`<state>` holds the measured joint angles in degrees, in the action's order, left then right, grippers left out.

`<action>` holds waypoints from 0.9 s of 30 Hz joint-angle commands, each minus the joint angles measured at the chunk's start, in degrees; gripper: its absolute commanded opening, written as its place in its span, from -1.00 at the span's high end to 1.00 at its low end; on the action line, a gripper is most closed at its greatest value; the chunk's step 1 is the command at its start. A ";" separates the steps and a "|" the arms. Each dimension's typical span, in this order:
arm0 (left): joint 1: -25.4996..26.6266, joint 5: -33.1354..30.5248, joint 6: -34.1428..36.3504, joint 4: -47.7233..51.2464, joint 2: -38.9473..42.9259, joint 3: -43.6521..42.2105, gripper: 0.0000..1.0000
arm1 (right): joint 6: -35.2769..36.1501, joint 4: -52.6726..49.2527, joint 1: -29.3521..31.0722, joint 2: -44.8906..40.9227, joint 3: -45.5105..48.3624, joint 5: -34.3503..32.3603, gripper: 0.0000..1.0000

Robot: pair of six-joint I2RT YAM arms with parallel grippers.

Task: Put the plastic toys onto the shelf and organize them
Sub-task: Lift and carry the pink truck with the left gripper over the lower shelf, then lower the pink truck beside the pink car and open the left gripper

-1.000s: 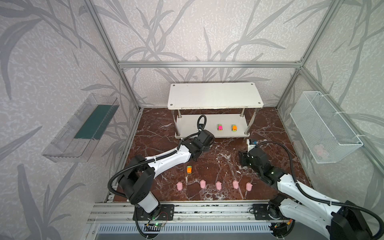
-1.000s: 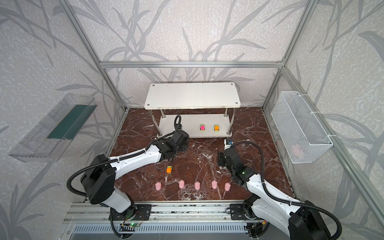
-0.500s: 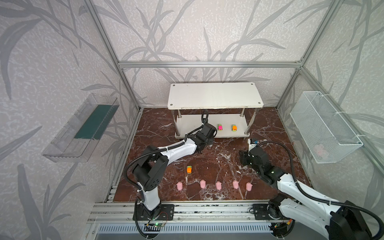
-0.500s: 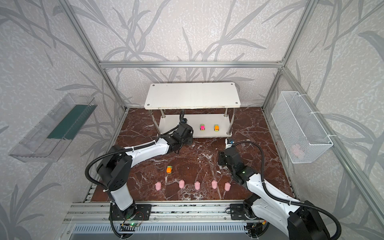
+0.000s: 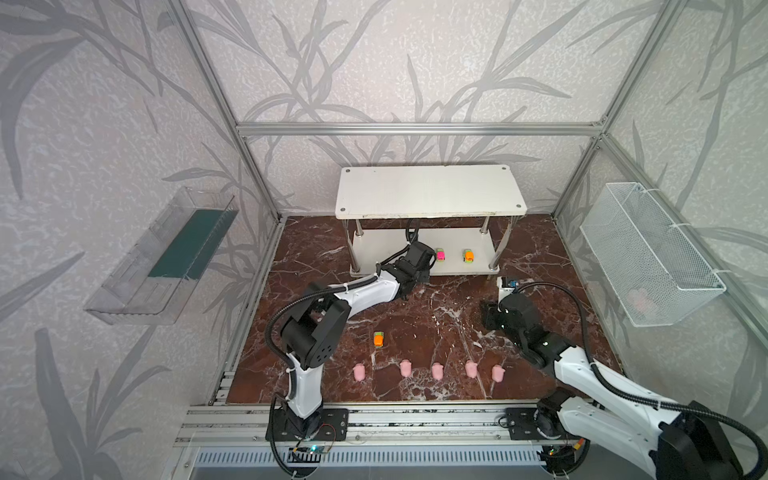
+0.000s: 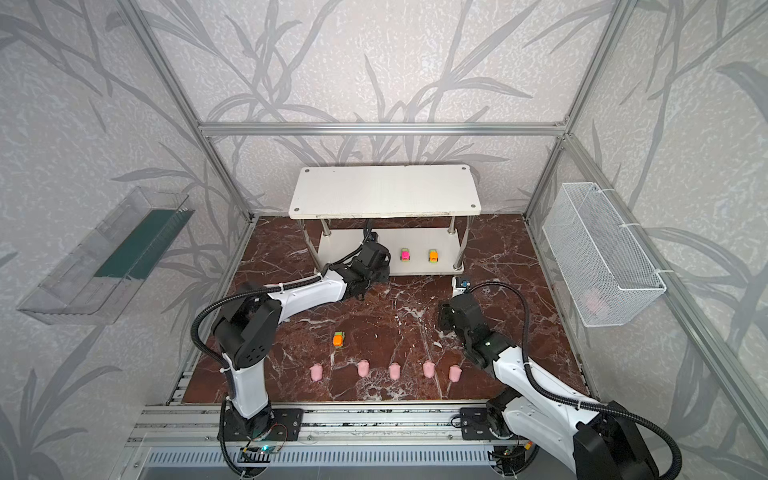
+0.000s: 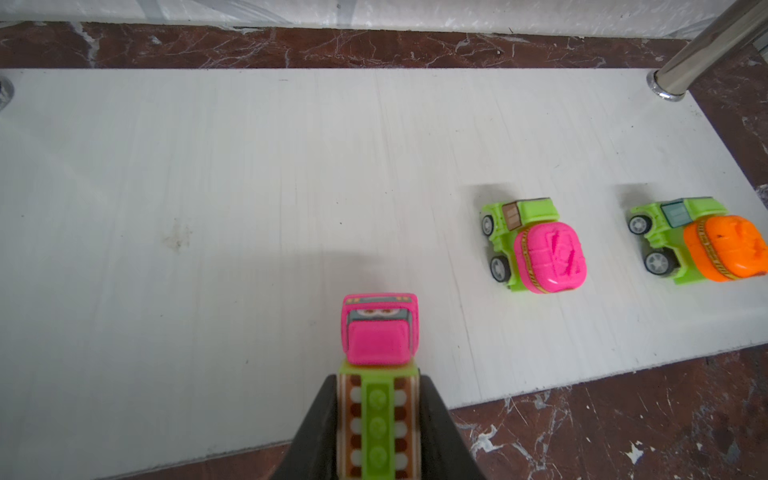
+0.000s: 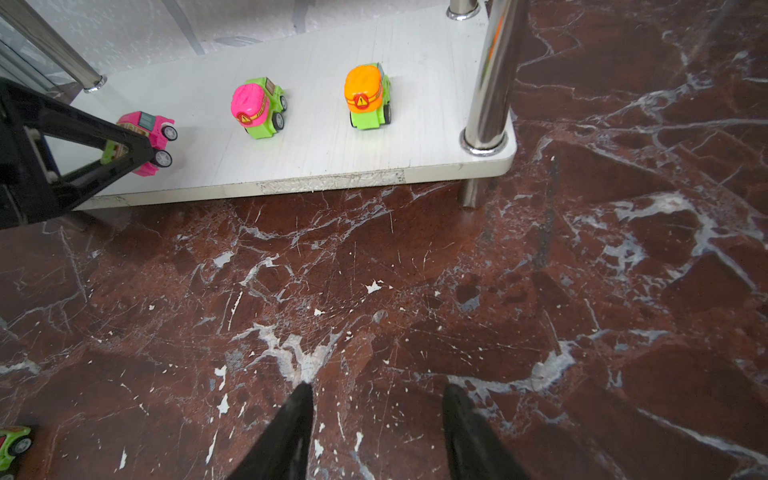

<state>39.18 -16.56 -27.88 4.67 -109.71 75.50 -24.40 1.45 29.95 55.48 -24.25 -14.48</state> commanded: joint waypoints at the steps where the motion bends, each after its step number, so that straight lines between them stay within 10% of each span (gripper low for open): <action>1: -0.90 -1.03 1.07 -0.36 -0.73 2.18 0.42 | 0.19 0.83 -0.42 0.37 -0.27 0.09 -0.04; 27: -1.95 -1.82 0.99 0.34 -5.97 6.17 0.37 | 0.21 2.42 -1.57 2.21 0.26 1.42 -0.04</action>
<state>37.36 -16.91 -27.11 4.29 -114.78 80.29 -24.40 2.79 28.75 57.41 -24.23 -13.41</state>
